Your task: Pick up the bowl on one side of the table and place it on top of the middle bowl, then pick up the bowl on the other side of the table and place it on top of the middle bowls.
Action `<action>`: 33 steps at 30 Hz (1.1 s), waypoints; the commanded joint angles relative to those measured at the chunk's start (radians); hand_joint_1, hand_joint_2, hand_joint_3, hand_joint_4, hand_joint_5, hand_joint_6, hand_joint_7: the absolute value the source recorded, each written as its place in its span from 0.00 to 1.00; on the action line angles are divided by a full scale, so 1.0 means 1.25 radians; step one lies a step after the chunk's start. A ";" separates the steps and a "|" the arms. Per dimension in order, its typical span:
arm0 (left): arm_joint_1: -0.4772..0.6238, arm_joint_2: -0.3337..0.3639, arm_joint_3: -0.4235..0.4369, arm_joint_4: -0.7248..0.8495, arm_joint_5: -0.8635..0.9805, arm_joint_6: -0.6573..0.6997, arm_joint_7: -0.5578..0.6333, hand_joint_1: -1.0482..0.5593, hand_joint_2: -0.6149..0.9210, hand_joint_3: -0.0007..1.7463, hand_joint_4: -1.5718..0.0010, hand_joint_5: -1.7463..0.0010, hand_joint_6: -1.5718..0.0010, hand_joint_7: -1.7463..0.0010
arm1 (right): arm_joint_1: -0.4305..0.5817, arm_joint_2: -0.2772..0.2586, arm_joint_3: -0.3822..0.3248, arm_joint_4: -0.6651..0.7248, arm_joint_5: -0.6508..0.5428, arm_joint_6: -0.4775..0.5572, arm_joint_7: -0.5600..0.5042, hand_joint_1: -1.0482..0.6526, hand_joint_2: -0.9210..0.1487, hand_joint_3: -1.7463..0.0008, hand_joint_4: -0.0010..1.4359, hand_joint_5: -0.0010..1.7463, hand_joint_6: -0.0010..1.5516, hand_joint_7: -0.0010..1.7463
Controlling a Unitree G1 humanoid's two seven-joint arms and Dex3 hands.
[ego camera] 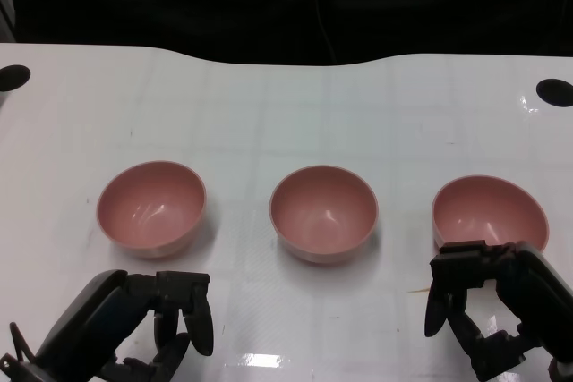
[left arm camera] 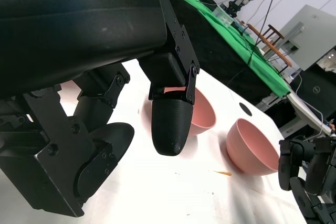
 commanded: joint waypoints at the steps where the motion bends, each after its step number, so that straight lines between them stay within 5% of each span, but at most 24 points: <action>1: -0.008 0.016 0.007 0.005 0.006 -0.010 0.006 0.68 0.52 0.93 0.42 0.04 0.44 0.18 | -0.008 -0.008 -0.005 0.007 0.005 -0.012 -0.007 0.76 0.80 0.03 0.69 1.00 0.63 0.73; 18: -0.005 0.007 0.014 0.004 -0.015 -0.002 0.007 0.71 0.54 0.90 0.45 0.06 0.45 0.24 | -0.006 -0.009 -0.006 0.002 0.001 -0.010 -0.006 0.77 0.81 0.03 0.69 0.99 0.63 0.73; 26: -0.009 0.002 0.031 0.016 -0.023 -0.038 0.024 0.63 0.77 0.49 0.54 0.29 0.47 0.65 | -0.003 -0.005 -0.001 -0.006 0.008 -0.002 -0.001 0.77 0.80 0.03 0.69 1.00 0.63 0.73; 30: -0.005 0.002 0.047 0.007 0.017 -0.050 0.057 0.58 0.87 0.30 0.56 0.31 0.46 0.75 | -0.001 -0.004 -0.003 -0.013 0.001 0.004 -0.005 0.77 0.80 0.02 0.69 1.00 0.64 0.74; 33: 0.006 0.007 0.063 -0.034 0.077 -0.017 0.089 0.51 0.96 0.10 0.59 0.45 0.49 0.87 | -0.002 -0.005 -0.002 -0.017 0.004 0.003 -0.003 0.77 0.81 0.02 0.68 1.00 0.63 0.74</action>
